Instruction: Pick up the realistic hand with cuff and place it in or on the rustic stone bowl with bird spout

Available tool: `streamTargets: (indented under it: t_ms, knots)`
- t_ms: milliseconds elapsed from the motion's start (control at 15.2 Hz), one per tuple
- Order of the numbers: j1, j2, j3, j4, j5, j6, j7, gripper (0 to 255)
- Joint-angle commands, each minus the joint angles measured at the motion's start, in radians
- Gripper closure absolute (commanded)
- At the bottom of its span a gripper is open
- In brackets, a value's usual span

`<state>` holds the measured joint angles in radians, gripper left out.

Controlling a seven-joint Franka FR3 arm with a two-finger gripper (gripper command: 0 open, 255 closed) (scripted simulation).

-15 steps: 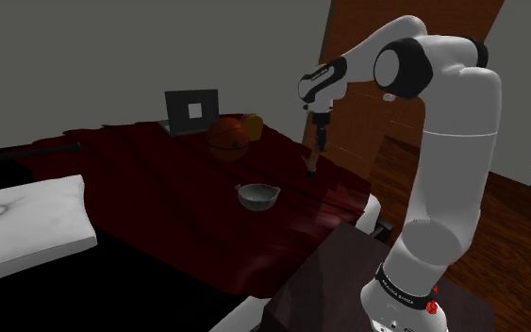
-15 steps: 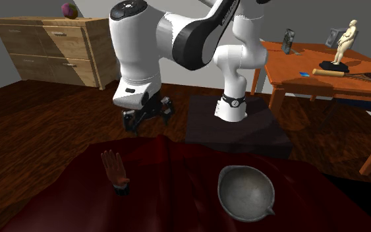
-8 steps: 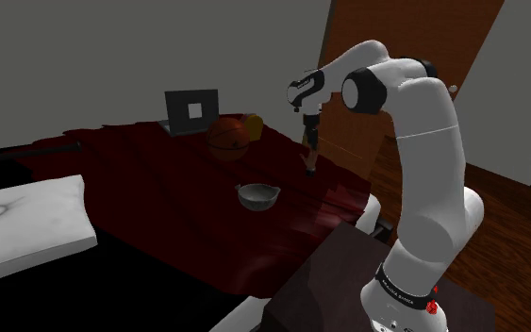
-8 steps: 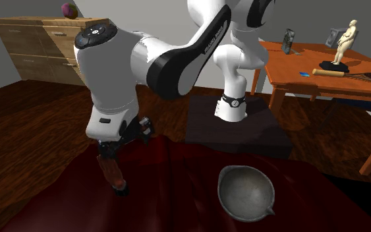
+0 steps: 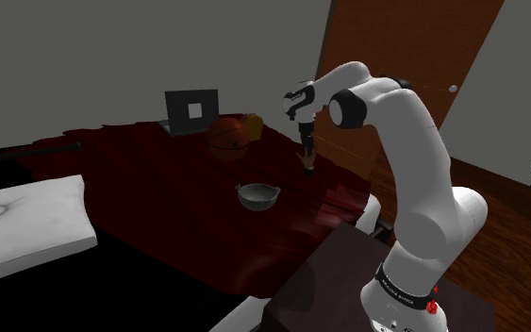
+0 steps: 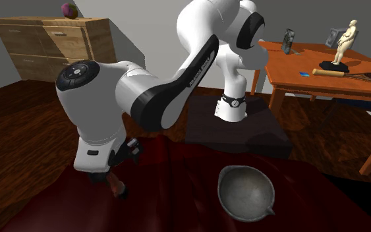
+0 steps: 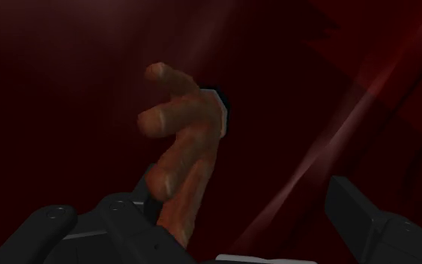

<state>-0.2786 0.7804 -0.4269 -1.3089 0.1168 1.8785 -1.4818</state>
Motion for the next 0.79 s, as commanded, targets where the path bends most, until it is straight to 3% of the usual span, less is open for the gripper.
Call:
streamTargets:
  t_ms: [0, 660, 726]
  knots:
    - [-0.001, 0.01, 0.003, -0.014, 0.003, 0.023, -0.001, 0]
    - [-0.001, 0.014, 0.004, -0.028, 0.005, 0.041, -0.002, 0]
    - [-0.001, 0.014, 0.004, -0.028, 0.005, 0.041, -0.002, 255]
